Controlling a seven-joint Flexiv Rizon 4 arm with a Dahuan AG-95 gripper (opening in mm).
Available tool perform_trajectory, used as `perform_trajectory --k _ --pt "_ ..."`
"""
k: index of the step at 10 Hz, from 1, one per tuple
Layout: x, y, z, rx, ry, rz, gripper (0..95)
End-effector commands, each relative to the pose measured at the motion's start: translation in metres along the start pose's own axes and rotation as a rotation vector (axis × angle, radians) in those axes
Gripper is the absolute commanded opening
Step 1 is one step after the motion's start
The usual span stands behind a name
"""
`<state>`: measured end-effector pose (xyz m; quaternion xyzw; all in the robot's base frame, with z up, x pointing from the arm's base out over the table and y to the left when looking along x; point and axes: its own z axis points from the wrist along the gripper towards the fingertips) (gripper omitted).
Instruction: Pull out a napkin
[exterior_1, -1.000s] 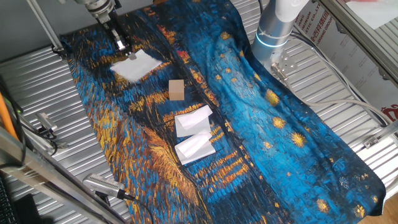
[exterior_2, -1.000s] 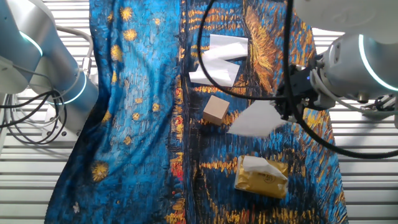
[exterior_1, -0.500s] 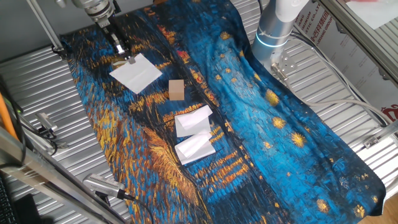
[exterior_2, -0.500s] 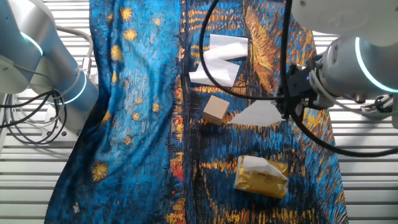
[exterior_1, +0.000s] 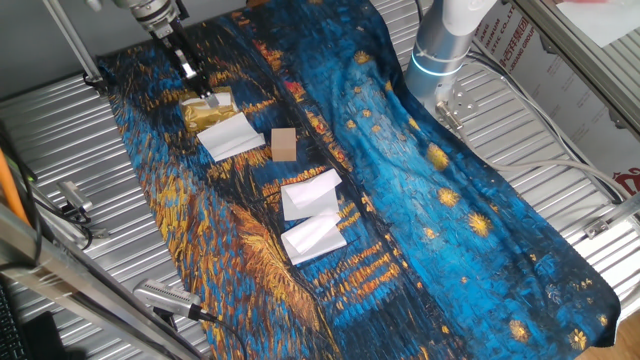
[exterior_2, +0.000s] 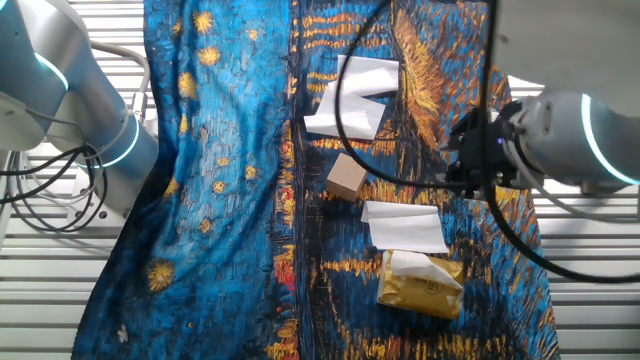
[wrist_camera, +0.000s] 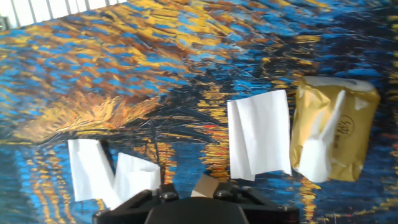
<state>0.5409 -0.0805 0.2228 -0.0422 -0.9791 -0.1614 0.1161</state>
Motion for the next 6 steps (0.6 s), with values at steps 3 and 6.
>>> perform_trajectory --k 3,6 --pt "0.0017 0.0003 0.0009 0.090 -0.017 0.004 95.0" --pt "0.0019 0.0001 0.0012 0.177 -0.010 -0.031 95.0"
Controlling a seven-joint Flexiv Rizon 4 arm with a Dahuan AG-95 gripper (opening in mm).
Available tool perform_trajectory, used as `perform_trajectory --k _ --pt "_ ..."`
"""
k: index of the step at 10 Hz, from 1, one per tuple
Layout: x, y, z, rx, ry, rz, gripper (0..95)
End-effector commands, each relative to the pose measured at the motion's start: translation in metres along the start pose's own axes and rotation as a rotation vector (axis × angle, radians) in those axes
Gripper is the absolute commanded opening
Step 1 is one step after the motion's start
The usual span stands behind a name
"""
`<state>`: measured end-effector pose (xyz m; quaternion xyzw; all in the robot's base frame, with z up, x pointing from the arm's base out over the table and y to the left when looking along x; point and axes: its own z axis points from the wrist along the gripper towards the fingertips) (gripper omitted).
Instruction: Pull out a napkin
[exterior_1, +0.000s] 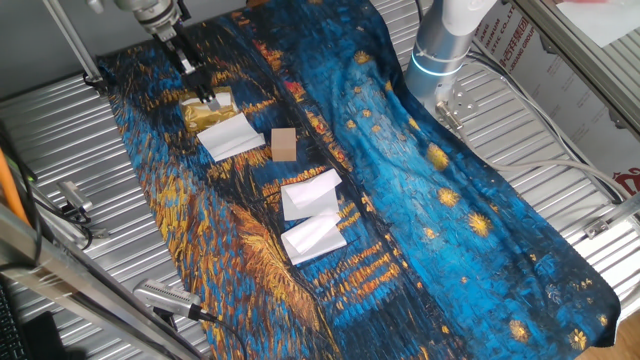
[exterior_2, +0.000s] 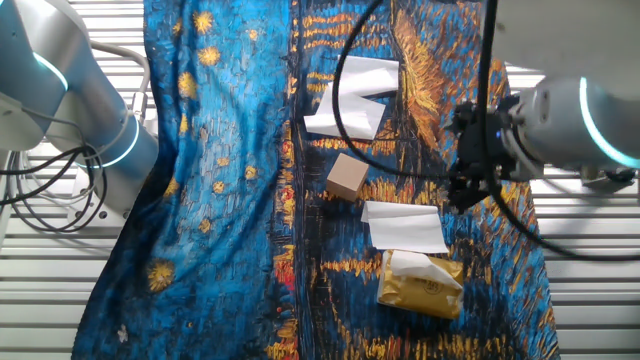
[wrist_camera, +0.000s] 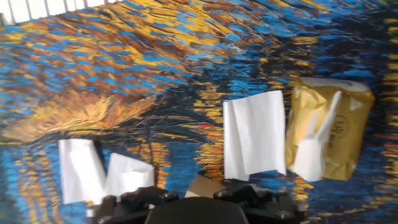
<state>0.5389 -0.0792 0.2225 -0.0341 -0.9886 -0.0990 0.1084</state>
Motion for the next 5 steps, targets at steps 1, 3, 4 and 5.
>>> perform_trajectory --k 1,3,4,5 --pt "0.0000 -0.0008 0.0002 0.050 0.011 -0.032 95.0" --pt "0.0000 -0.0008 0.0002 0.050 0.029 -0.057 95.0" --pt "0.0000 -0.0008 0.0002 0.052 0.060 -0.070 95.0" --pt "0.0000 -0.0008 0.0003 0.052 0.073 -0.075 95.0"
